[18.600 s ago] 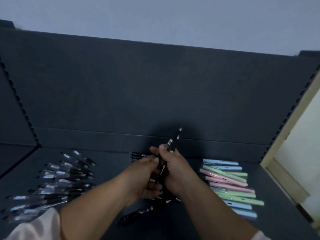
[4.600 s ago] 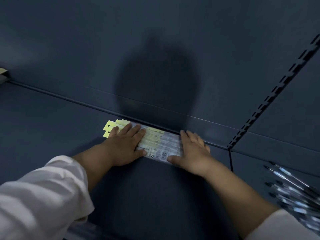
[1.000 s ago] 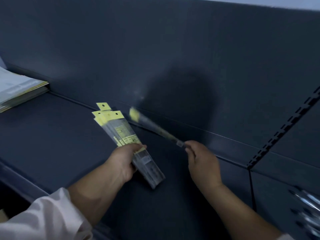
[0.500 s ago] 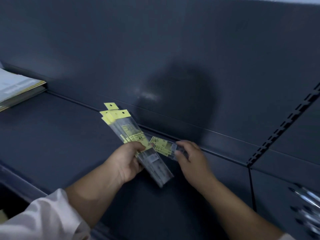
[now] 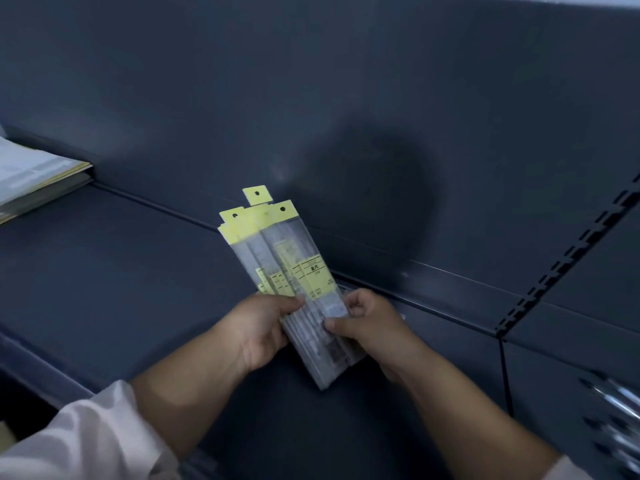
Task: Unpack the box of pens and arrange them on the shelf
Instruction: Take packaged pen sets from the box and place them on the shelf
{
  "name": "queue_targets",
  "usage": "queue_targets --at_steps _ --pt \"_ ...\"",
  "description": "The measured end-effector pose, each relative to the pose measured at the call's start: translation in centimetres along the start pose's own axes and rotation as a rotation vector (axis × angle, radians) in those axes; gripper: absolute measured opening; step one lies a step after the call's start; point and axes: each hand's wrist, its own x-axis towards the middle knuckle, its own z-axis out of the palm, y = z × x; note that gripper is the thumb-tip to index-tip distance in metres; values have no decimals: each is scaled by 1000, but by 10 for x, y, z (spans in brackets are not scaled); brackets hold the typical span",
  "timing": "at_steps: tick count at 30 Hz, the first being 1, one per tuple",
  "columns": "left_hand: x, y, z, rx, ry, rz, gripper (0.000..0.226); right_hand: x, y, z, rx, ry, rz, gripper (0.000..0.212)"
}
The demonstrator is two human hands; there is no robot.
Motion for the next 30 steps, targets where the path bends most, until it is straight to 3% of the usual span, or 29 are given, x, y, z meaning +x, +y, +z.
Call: queue_targets --at_steps 6,12,16,24,30 --pt "1 -2 0 12 24 -2 25 2 -1 -2 133 -61 89 12" --pt "1 0 -2 42 41 4 27 5 0 1 211 -66 108 20" --pt "0 -2 -2 21 25 22 26 5 -1 1 183 -96 108 20" --pt "-2 3 -19 7 154 49 26 5 -4 -8 -26 -9 41 23" --pt "-3 1 -24 15 209 35 25 5 -9 -1 21 -15 -9 24"
